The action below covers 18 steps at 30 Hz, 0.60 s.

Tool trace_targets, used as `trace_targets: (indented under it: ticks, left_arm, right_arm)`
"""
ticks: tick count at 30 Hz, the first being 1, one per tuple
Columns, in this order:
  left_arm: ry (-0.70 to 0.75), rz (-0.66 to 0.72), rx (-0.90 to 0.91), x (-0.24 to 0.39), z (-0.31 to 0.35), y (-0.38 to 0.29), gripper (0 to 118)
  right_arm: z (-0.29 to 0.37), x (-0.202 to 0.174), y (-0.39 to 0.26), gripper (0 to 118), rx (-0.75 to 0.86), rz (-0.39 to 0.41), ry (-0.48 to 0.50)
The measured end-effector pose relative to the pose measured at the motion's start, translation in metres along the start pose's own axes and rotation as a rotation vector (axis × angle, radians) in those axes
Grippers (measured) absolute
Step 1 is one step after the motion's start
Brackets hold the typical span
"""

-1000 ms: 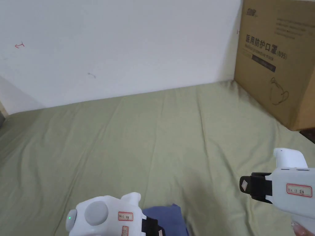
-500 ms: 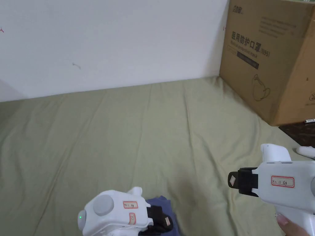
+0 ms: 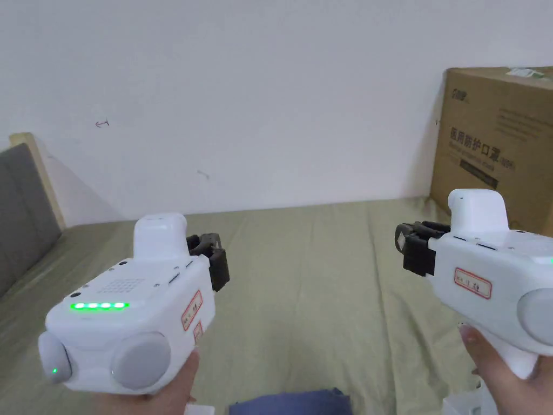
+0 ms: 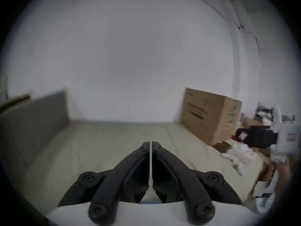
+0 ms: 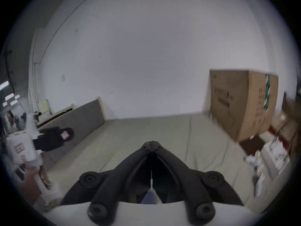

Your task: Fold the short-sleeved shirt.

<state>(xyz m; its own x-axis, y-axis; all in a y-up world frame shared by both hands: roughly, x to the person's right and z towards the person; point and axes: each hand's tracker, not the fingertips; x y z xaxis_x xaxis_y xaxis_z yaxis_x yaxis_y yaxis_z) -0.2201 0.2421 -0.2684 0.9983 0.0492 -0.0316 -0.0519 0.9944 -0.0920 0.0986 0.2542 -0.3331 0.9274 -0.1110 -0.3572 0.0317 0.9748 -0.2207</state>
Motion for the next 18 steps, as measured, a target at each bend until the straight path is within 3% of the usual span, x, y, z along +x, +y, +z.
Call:
trace_targets:
  ticks: [3, 6, 18]
  left_arm:
    - [0.109, -0.037, 0.108, 0.002, 0.024, -0.013, 2]
    - [0.178, -0.094, 0.16, 0.009, 0.035, -0.028, 2]
    - [0.13, -0.042, 0.146, 0.019, 0.037, -0.03, 2]
  right_arm:
    - [0.005, -0.005, -0.016, 0, 0.093, 0.028, -0.129]
    - [-0.005, -0.003, -0.035, 0, 0.037, 0.054, -0.229]
    - [0.009, -0.003, -0.042, 0, 0.054, 0.059, -0.193]
